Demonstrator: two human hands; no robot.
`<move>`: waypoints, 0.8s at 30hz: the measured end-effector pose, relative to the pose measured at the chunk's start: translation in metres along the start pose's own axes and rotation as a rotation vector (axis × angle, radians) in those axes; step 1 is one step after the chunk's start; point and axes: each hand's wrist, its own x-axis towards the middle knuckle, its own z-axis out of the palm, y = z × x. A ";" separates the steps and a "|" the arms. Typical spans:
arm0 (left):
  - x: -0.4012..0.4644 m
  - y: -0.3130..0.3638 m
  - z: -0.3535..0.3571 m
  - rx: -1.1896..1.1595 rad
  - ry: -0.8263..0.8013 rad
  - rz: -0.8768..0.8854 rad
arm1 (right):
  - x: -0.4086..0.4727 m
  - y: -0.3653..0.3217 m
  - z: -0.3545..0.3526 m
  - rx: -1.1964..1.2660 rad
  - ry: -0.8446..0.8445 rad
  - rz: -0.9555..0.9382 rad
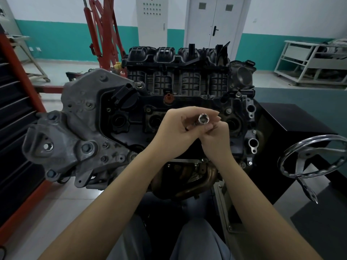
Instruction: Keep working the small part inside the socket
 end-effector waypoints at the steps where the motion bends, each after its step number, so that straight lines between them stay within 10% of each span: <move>1: 0.000 0.000 0.001 0.018 0.013 0.000 | 0.000 -0.001 0.001 0.008 0.010 -0.001; 24: 0.000 -0.001 -0.004 -0.074 0.008 -0.010 | -0.002 -0.001 0.005 -0.066 0.058 0.004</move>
